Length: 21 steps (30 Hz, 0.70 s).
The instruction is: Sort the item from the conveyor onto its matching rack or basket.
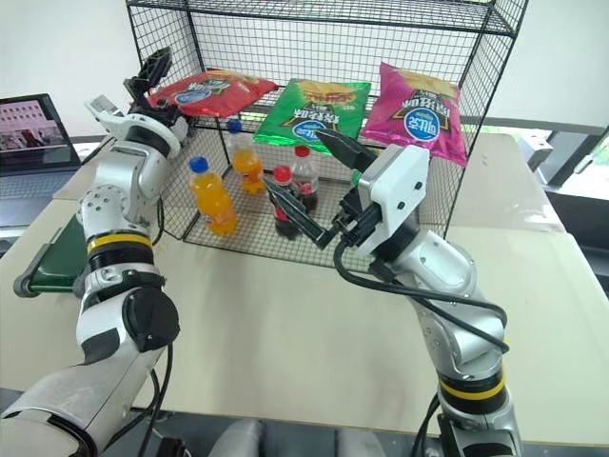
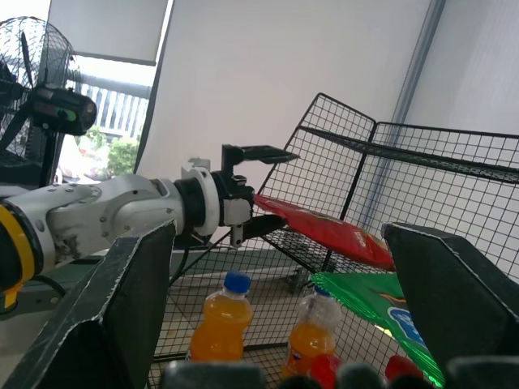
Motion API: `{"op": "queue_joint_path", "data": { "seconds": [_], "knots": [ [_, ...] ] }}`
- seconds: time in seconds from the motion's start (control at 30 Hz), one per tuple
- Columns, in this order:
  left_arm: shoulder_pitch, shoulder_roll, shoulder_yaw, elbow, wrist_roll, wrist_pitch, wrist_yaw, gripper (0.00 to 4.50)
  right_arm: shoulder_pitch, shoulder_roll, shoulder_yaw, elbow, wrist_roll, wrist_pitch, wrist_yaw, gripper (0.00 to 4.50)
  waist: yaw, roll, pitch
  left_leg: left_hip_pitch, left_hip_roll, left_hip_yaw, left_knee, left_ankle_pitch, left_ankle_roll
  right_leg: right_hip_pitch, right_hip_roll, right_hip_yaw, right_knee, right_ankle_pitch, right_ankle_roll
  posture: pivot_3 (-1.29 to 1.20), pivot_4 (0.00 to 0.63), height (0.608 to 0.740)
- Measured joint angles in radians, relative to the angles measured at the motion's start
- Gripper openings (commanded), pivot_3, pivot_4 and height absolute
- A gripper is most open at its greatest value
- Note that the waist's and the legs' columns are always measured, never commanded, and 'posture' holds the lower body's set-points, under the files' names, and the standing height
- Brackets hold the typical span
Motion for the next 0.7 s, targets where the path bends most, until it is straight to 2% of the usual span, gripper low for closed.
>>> {"op": "queue_joint_path", "data": {
  "seconds": [0.2, 0.3, 0.33, 0.43, 0.53, 0.6, 0.7],
  "knots": [
    [0.263, -0.006, -0.017, -0.375, -0.112, 0.145, 0.176, 4.49, 0.082, -0.008, 0.009, -0.002, -0.001, 0.000, 0.010, 4.50, 0.002, 0.000, 0.000, 0.000, 0.001, 0.000, 0.000, 0.001, -0.001, 0.000, 0.000, 0.000, 0.001, 0.000, 0.000, 0.00, 0.150, 0.740],
    [0.380, 0.072, -0.065, -0.516, -0.117, 0.220, 0.185, 4.49, 0.131, -0.014, 0.013, -0.002, -0.010, 0.000, 0.009, 4.50, 0.004, 0.000, 0.000, 0.000, 0.000, 0.000, 0.000, 0.001, -0.002, 0.000, 0.000, 0.000, 0.001, 0.000, 0.000, 0.00, 0.150, 0.740],
    [0.430, 0.136, -0.095, -0.566, -0.096, 0.249, 0.162, 4.49, 0.155, -0.017, 0.013, -0.007, -0.014, 0.000, 0.007, 4.50, 0.001, 0.000, 0.000, 0.001, 0.000, 0.000, 0.000, 0.001, -0.002, 0.000, 0.000, 0.000, 0.000, 0.000, 0.000, 0.00, 0.150, 0.740],
    [0.600, 0.332, -0.173, -0.708, 0.031, 0.310, 0.045, 4.49, 0.274, -0.036, -0.001, -0.011, -0.053, 0.000, -0.019, 4.50, -0.003, 0.000, 0.000, 0.003, 0.000, 0.000, -0.003, 0.001, -0.002, 0.000, 0.000, 0.001, 0.000, 0.000, -0.001, 0.00, 0.150, 0.740],
    [0.782, 0.471, -0.282, -0.822, 0.230, 0.286, -0.101, 4.49, 0.380, -0.038, -0.006, -0.010, -0.115, 0.002, -0.066, 4.50, 0.000, 0.001, 0.001, 0.002, 0.000, 0.001, -0.006, 0.002, -0.003, -0.002, -0.001, 0.001, -0.001, 0.000, -0.001, 0.00, 0.150, 0.740],
    [0.892, 0.501, -0.359, -0.873, 0.363, 0.233, -0.175, 4.49, 0.453, -0.031, -0.010, -0.009, -0.157, 0.002, -0.103, 4.50, 0.003, 0.001, 0.000, 0.003, 0.000, 0.001, -0.007, 0.002, -0.004, -0.001, -0.001, 0.001, -0.002, -0.001, -0.001, 0.00, 0.150, 0.740],
    [0.988, 0.494, -0.482, -0.877, 0.557, 0.122, -0.247, 4.49, 0.545, 0.016, -0.014, 0.014, -0.200, -0.001, -0.158, 4.50, 0.003, 0.001, 0.000, 0.001, 0.000, 0.001, -0.006, 0.002, -0.004, -0.003, -0.001, 0.001, -0.002, -0.001, -0.002, 0.00, 0.150, 0.740]
  ]
}}
